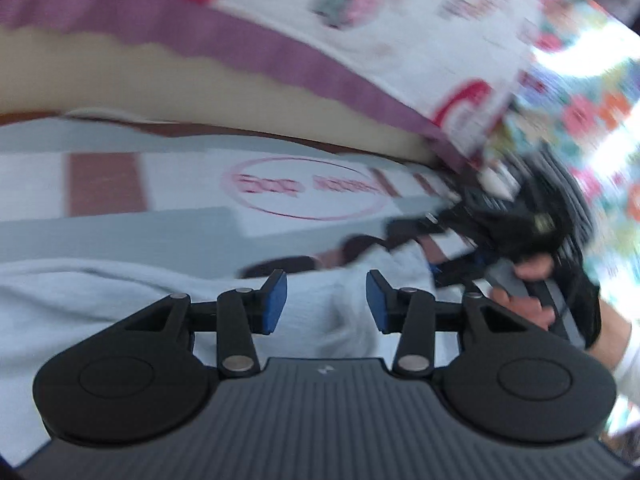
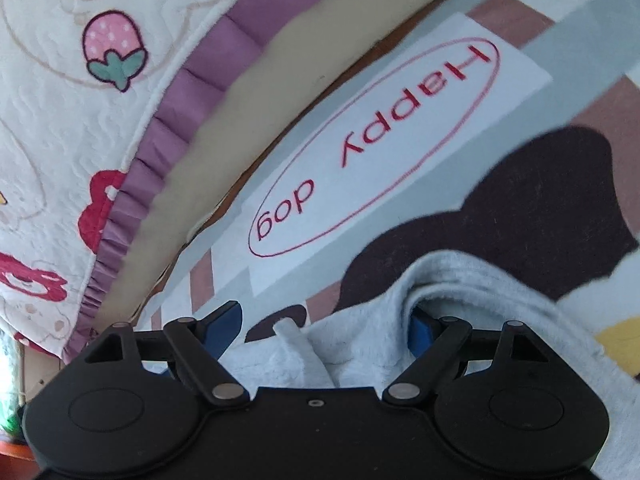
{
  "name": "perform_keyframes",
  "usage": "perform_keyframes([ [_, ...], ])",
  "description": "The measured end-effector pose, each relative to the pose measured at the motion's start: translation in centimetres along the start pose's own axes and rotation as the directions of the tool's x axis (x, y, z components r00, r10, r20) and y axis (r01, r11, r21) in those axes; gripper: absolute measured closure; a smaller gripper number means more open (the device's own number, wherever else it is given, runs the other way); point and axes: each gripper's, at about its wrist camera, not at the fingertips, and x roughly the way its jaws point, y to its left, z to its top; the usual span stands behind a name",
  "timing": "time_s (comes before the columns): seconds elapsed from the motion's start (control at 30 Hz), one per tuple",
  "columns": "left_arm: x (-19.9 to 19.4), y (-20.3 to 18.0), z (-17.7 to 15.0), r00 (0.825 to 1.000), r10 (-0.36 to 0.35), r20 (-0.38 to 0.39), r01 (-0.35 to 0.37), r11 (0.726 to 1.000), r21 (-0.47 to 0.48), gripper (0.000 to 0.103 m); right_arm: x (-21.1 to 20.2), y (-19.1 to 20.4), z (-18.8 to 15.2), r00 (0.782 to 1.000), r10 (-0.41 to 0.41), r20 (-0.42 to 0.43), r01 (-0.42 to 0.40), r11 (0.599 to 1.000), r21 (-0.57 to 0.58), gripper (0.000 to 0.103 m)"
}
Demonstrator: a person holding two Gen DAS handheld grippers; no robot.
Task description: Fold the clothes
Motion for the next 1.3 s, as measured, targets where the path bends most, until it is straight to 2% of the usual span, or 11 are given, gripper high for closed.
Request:
perform_keyframes([
  [0.17,2.3,-2.1,-1.6,0.989,-0.02,-0.146,0.039,0.991,0.131,0.056,-0.8,-0.3,-1.4,0.995,0.075,-0.067,-0.071,0.995,0.07,0.017],
  [0.3,3.6,-2.0,-3.3,0.959,-0.116,-0.259,0.146,0.984,0.1,0.066,-0.9,-0.6,-1.9,0.993,0.104,-0.054,-0.098,0.99,0.104,0.023],
  [0.47,3.0,-3.7,-5.3,0.941,-0.122,-0.315,0.203,0.949,0.24,0.067,-1.1,-0.7,-0.8,0.993,0.119,0.006,-0.12,0.989,0.088,0.066],
  [0.67,0.9,-5.7,-6.7,0.883,-0.14,-0.449,0.3,0.902,0.309,0.062,-1.6,-0.5,0.8,0.997,0.037,0.067,-0.036,0.999,-0.02,0.079],
  [0.77,-0.4,-5.3,-6.0,0.908,-0.079,-0.412,0.217,0.929,0.3,0.059,-1.9,-0.9,0.6,0.997,-0.008,0.077,0.012,0.999,-0.052,0.076],
  [0.9,-2.5,-0.2,-3.0,0.961,-0.125,-0.247,0.13,0.991,0.005,0.047,-3.1,-0.7,0.1,0.998,0.017,0.055,-0.01,0.992,-0.126,0.059],
  [1.0,-2.7,3.6,-2.2,0.983,-0.101,-0.156,0.071,0.98,-0.183,0.047,-3.2,-0.1,-0.4,0.997,0.068,-0.021,-0.071,0.981,-0.181,0.05],
  [1.1,-2.1,4.5,-2.1,0.992,0.004,-0.129,-0.03,0.98,-0.198,0.043,-2.0,0.2,-0.6,0.996,0.024,-0.087,-0.044,0.97,-0.24,0.046],
  [1.23,0.6,5.0,-2.0,0.993,0.021,-0.115,-0.045,0.978,-0.205,0.037,-0.6,0.0,-0.9,0.998,0.018,-0.053,-0.033,0.954,-0.297,0.046],
  [1.27,1.0,5.0,-1.9,0.994,0.027,-0.107,-0.047,0.98,-0.192,0.042,-0.5,0.1,-0.9,0.999,0.034,-0.031,-0.042,0.948,-0.315,0.05],
  [1.3,1.4,4.9,-1.8,0.994,0.034,-0.1,-0.051,0.983,-0.178,0.077,-0.6,0.4,-1.0,0.998,0.055,-0.014,-0.057,0.938,-0.343,0.059],
])
